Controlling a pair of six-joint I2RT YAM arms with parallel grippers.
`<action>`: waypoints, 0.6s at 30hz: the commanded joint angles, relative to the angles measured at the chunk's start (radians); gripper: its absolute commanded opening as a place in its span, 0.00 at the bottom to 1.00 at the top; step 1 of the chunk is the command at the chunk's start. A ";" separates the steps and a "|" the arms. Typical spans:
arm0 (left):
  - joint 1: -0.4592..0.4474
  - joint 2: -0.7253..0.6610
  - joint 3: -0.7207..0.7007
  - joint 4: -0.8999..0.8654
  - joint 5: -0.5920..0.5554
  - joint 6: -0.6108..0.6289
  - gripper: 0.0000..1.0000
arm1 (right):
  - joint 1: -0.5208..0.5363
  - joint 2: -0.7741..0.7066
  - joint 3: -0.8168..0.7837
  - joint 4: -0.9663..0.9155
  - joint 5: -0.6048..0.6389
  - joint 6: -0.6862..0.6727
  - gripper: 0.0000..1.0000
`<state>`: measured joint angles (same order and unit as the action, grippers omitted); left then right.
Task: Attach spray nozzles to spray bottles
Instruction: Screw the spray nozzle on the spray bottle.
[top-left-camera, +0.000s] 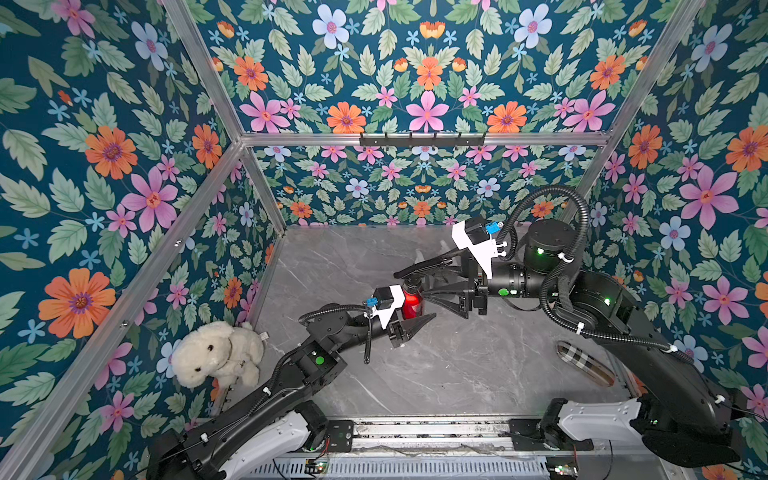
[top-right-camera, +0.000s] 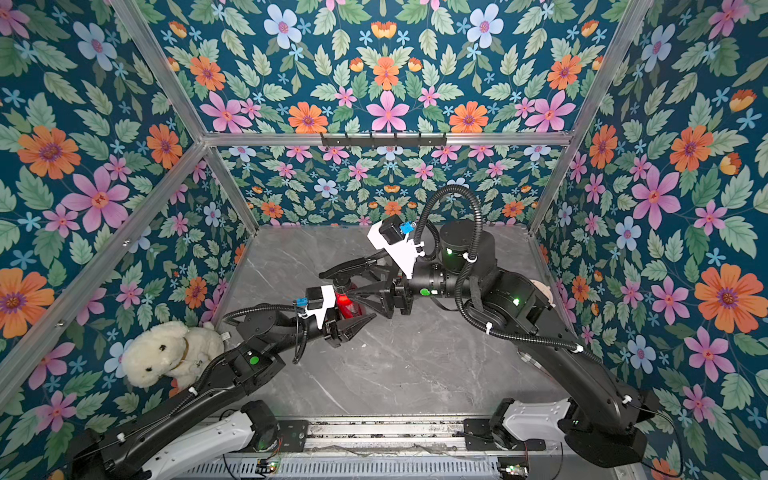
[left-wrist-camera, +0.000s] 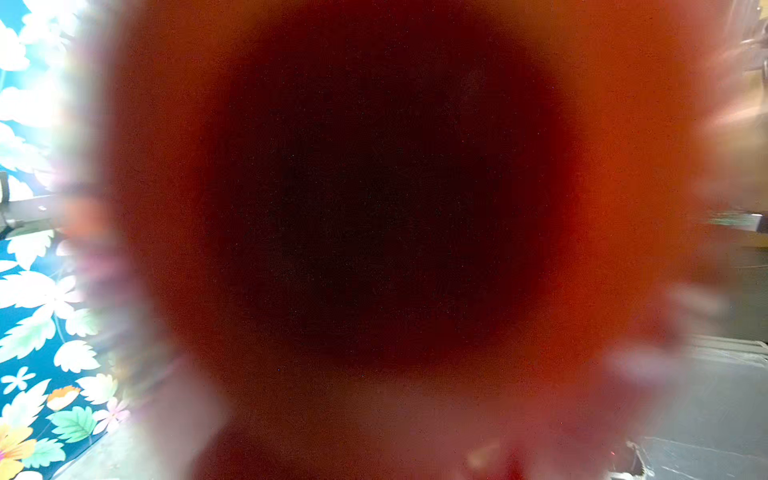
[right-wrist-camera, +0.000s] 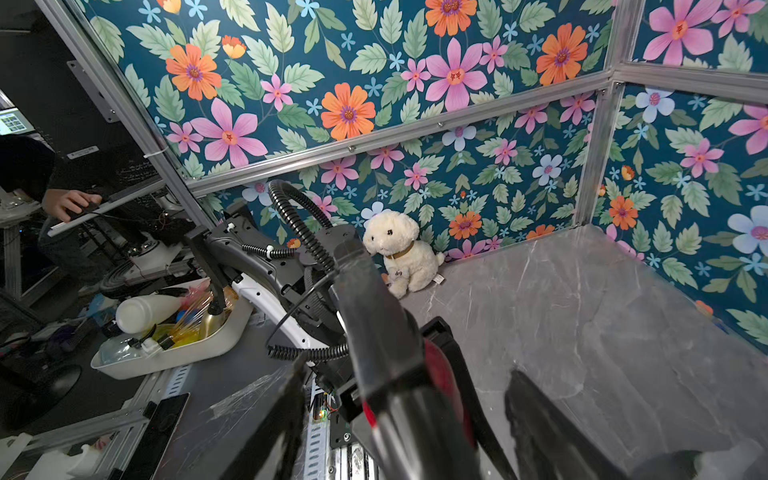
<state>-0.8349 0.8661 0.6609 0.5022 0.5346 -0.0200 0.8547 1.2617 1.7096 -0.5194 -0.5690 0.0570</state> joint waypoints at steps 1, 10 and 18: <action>0.000 0.005 0.013 0.000 0.035 0.002 0.00 | 0.002 0.022 0.041 0.002 -0.033 -0.026 0.71; 0.000 0.028 0.027 -0.033 0.033 0.012 0.00 | 0.048 0.081 0.124 -0.086 0.026 -0.081 0.45; 0.000 0.020 0.026 -0.045 0.011 0.017 0.00 | 0.092 0.103 0.153 -0.147 0.131 -0.125 0.22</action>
<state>-0.8352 0.8894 0.6811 0.4488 0.5587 -0.0013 0.9363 1.3571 1.8545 -0.6140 -0.4671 -0.0360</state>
